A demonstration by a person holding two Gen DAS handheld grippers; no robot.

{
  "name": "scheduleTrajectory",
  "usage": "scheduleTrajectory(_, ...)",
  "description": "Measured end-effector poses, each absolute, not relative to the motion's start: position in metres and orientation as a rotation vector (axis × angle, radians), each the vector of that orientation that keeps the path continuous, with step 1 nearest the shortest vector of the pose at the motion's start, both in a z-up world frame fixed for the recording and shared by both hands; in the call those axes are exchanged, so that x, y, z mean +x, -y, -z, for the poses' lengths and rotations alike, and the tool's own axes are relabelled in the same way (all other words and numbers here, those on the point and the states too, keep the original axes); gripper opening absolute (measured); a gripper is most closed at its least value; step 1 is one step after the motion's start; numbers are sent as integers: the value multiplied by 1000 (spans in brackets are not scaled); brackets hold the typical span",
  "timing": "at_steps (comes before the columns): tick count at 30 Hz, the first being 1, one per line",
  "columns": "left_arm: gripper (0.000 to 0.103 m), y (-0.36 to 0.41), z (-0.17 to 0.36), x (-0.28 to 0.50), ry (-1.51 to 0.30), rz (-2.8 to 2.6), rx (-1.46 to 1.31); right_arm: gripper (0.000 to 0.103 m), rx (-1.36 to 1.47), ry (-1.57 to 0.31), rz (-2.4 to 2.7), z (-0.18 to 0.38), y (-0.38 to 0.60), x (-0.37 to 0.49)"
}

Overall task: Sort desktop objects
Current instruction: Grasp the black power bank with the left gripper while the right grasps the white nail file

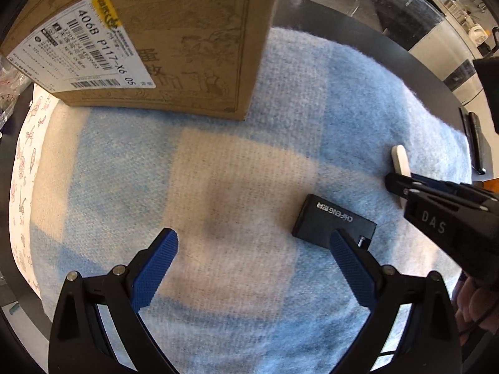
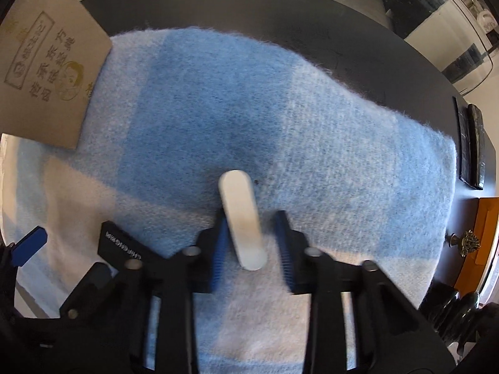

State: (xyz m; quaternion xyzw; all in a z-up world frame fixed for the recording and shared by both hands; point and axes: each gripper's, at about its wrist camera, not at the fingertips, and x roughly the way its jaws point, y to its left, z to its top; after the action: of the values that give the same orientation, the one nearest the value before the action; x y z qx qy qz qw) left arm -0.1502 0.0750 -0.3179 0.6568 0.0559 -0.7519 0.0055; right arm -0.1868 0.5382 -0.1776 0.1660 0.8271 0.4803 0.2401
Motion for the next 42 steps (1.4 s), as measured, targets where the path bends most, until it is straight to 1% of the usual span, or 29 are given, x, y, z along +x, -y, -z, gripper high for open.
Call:
scheduleTrajectory(5,98,-85,315,-152,-177,2370,2064,16,487,-2277,-1309,182,-528,-187)
scheduleTrajectory(11,98,-100,314,-157,-169,2386,2058,16,454,-2302,-1260,196,-508,-190)
scheduleTrajectory(21,98,-119,327,-167,-224,2359,2049,16,452,-2328,-1232,218,-489,-198)
scheduleTrajectory(25,98,-136,328,-164,-151,2410,2067,16,459,-2338,-1226,225,-482,-200)
scheduleTrajectory(30,98,-150,336,-155,72,2495,2083,16,458,-2348,-1201,236,-475,-202)
scheduleTrajectory(34,97,-151,337,-153,144,2539,2081,16,468,-2349,-1197,239,-473,-202)
scheduleTrajectory(36,89,-151,336,-154,164,2540,2077,16,471,-2349,-1197,240,-472,-202)
scheduleTrajectory(37,82,-151,335,-154,176,2541,2070,16,472,-2350,-1196,241,-472,-202)
scheduleTrajectory(38,73,-152,333,-153,190,2545,2063,16,474,-2351,-1194,242,-472,-202)
scheduleTrajectory(39,69,-152,332,-153,202,2546,2060,16,475,-2352,-1193,243,-471,-202)
scheduleTrajectory(42,68,-160,332,-150,232,2542,2058,16,476,-2354,-1187,245,-470,-202)
